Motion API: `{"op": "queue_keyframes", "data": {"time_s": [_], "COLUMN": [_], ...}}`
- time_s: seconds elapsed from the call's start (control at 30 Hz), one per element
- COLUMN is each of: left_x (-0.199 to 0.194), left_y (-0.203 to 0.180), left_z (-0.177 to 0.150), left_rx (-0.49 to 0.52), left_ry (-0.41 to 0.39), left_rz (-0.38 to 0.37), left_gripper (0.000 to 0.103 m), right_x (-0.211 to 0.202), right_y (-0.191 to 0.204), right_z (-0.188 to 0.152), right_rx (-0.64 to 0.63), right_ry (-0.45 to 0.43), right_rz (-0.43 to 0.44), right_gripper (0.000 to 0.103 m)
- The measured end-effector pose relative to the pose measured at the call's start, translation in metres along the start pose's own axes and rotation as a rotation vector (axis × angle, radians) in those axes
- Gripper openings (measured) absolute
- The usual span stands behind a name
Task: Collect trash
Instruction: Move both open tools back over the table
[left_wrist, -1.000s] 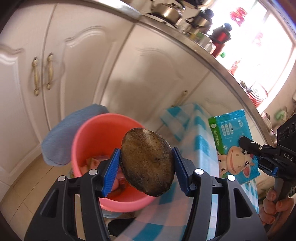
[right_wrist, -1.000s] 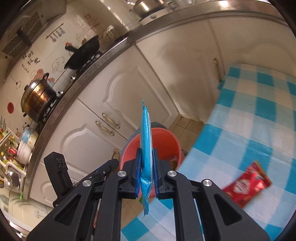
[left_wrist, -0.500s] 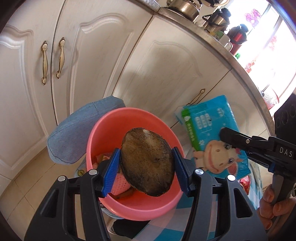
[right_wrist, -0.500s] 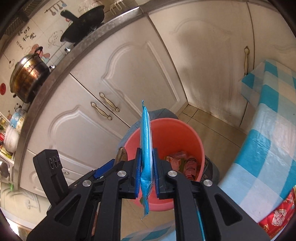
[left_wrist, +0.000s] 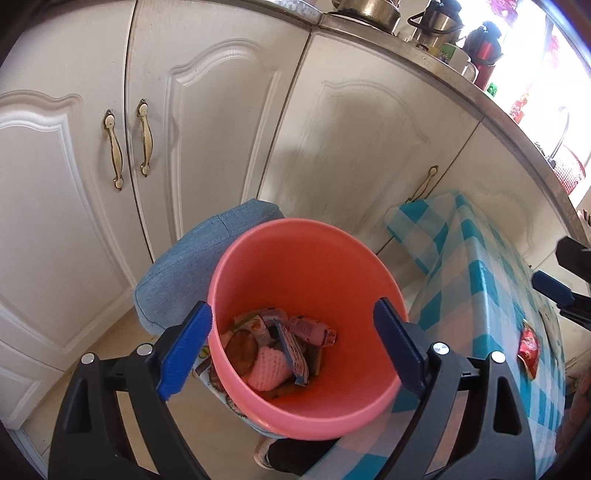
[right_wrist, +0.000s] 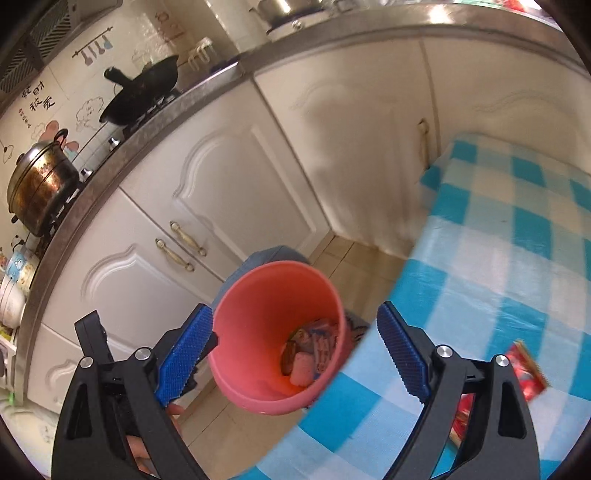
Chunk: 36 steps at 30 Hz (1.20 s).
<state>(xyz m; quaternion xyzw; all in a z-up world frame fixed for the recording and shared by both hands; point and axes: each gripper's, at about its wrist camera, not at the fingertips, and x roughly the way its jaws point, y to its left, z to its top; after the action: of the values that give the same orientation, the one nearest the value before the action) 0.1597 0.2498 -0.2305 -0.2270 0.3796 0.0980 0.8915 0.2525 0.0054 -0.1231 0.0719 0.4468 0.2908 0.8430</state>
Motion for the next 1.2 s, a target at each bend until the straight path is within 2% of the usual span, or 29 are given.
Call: {"op": "queue_keyframes", "data": {"time_s": [0.27,0.57,0.83,1.2], "left_x": [-0.022,-0.048,-0.069,-0.086], "left_y": [-0.018,-0.073,-0.129,-0.196], "left_z": [-0.006,-0.017,-0.035,-0.071], "left_rx": [0.031,0.139,0.252,0.417], "left_ry": [0.002,-0.001,0.01,0.034], "left_rz": [-0.015,-0.093,-0.156,-0.267], "left_gripper": [0.091,0.095,0.095,0.095], "right_x": [-0.057,-0.119,-0.14,-0.173], "right_y": [-0.033,-0.08,-0.113,-0.156], "right_z": [-0.03,-0.083,-0.125,-0.167], "right_rx": [0.029,0.149,0.219,0.299], "right_ry": [-0.104,-0.252,-0.268,-0.334], "right_rz": [-0.119,-0.196,-0.214,-0.141], "right_gripper": [0.091,0.091,0.092,0.092]}}
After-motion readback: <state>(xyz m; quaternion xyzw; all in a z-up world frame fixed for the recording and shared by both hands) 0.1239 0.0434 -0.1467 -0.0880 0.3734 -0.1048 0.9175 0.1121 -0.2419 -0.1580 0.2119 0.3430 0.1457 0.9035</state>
